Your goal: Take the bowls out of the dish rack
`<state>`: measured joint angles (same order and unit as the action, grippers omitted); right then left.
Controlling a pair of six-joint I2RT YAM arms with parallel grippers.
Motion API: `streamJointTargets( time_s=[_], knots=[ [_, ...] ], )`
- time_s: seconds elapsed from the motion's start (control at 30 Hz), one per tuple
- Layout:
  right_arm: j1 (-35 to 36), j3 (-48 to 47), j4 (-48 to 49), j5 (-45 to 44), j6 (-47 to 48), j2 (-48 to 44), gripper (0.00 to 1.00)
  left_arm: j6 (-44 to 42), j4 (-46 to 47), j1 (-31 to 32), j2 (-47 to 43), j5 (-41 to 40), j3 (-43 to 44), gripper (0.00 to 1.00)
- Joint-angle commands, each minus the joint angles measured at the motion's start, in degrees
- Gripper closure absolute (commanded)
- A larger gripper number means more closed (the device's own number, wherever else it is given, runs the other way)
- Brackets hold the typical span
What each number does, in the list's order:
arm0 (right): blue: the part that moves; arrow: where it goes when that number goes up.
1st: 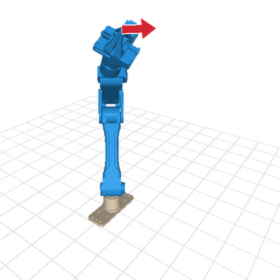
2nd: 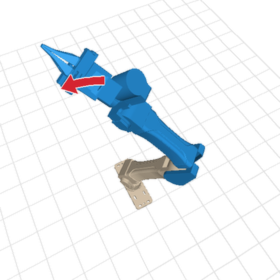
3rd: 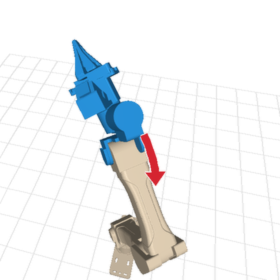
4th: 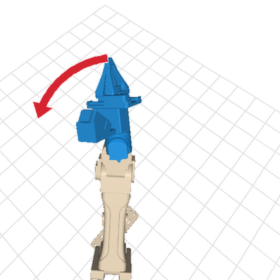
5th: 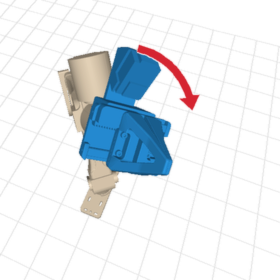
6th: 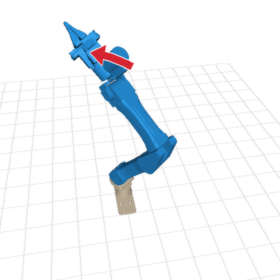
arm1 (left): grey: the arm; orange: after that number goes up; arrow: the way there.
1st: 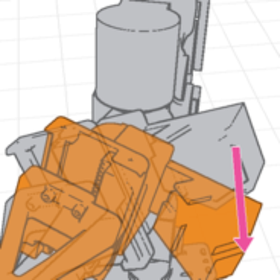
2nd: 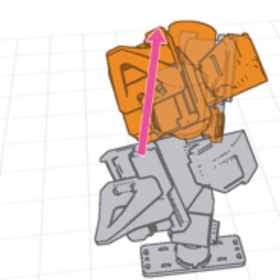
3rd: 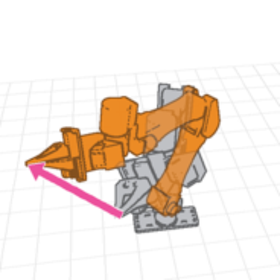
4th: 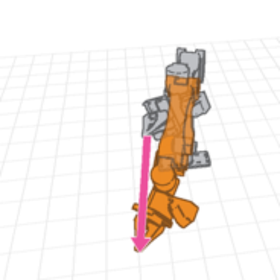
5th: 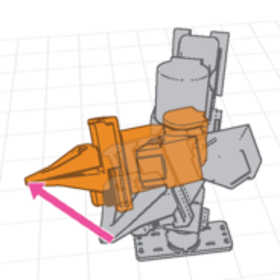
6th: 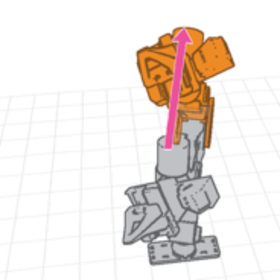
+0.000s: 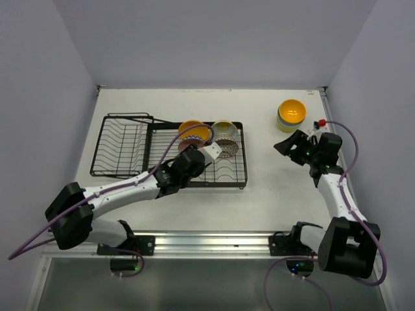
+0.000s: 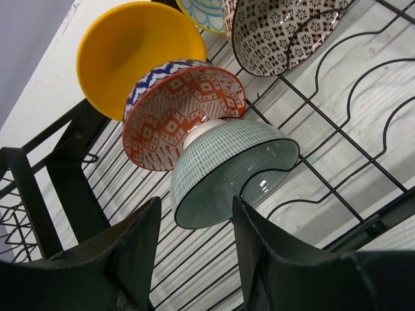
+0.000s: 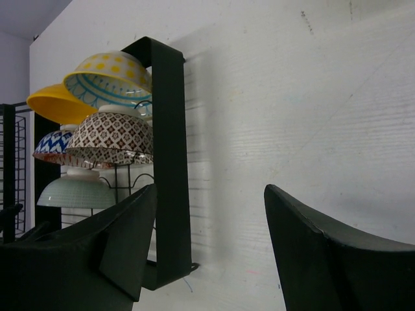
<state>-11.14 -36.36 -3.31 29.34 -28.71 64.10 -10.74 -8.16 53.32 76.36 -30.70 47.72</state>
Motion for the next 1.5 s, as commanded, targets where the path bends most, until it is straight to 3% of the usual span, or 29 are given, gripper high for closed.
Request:
streamJointTargets(
  time_s=[0.0, 0.23, 0.5, 0.73, 0.9, 1.2, 1.47],
  knots=[
    [0.24, 0.5, 2.96, 0.45, -0.73, -1.6, 0.29, -2.79, 3.24, -0.15, 2.82, -0.15, 1.05, 0.49],
    [0.24, 0.94, 4.8, 0.63, -1.26, -1.69, 0.29, -4.02, 2.98, -0.15, 7.75, -2.43, 2.99, 0.54],
    [0.24, 1.03, 5.24, 0.45, -1.35, -1.52, 0.3, -3.94, 2.28, -0.15, 10.91, -4.81, 4.74, 0.71],
    [0.33, 1.11, 5.6, 0.28, -1.44, -1.17, 0.3, -3.49, 2.01, -0.15, 11.01, -4.37, 4.48, 0.78],
    [0.24, 1.2, 5.6, 0.1, -1.35, -1.08, 0.3, -2.53, 1.4, -0.06, 12.06, -6.55, 4.92, 1.0],
    [0.24, 1.38, 5.33, -0.34, -1.17, -1.52, 0.3, 2.91, -1.15, 0.03, 12.32, -12.01, 6.59, 1.0],
    [0.24, 1.38, 5.16, -0.78, -1.0, -1.69, 0.3, 14.6, -6.6, 1.52, 12.24, -17.55, 8.7, 1.0]
  ],
)
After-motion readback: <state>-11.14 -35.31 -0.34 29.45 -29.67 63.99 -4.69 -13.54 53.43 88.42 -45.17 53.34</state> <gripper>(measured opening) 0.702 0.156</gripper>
